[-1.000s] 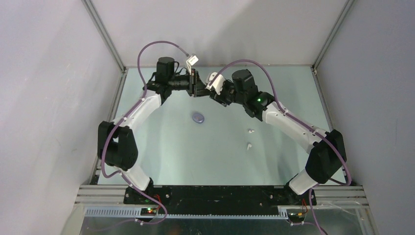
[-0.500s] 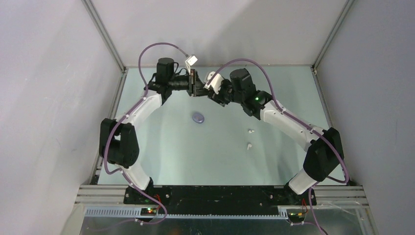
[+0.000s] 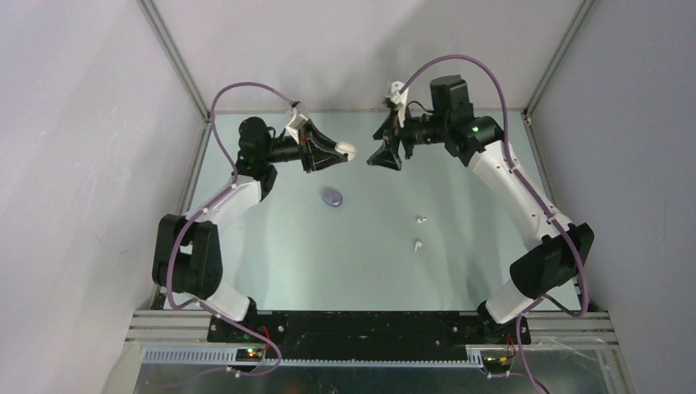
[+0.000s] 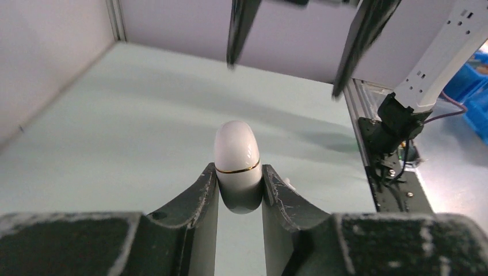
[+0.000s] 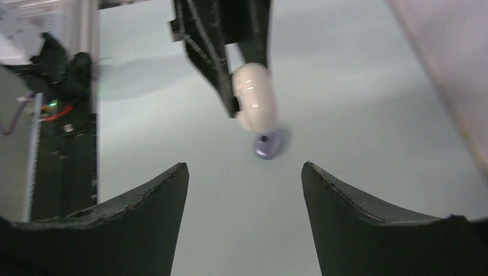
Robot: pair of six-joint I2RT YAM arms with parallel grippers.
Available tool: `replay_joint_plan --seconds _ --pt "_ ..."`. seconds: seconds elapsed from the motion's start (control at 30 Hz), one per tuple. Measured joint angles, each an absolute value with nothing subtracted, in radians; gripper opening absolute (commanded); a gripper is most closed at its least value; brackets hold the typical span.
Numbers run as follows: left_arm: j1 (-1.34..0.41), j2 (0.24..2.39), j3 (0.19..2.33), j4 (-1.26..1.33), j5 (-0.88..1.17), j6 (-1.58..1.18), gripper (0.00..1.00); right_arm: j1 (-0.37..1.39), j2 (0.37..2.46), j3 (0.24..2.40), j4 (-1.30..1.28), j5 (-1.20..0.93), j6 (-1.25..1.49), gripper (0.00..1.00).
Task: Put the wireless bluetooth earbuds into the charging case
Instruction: Pass from the right arm to the left, then open the charging case.
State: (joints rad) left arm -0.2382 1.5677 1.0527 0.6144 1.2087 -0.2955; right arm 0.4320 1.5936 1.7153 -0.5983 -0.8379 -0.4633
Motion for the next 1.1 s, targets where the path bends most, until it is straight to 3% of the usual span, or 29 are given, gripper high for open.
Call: replay_joint_plan --seconds 0.43,0.57,0.7,1.1 --pt "-0.26 1.523 1.036 0.884 1.262 -0.298 0.0 0.514 1.706 1.814 -0.673 -0.894 -0.395 0.66" --pt "-0.261 1.523 1.036 0.898 1.274 -0.297 0.0 0.506 1.716 1.836 -0.657 -0.91 -0.358 0.53" --pt "-0.264 1.523 1.036 0.899 1.288 -0.297 0.0 0.501 1.731 1.858 -0.635 -0.927 -0.319 0.45" --pt "-0.263 1.532 1.044 0.896 1.268 -0.295 0.0 0.486 1.76 1.872 -0.591 -0.943 -0.185 0.41"
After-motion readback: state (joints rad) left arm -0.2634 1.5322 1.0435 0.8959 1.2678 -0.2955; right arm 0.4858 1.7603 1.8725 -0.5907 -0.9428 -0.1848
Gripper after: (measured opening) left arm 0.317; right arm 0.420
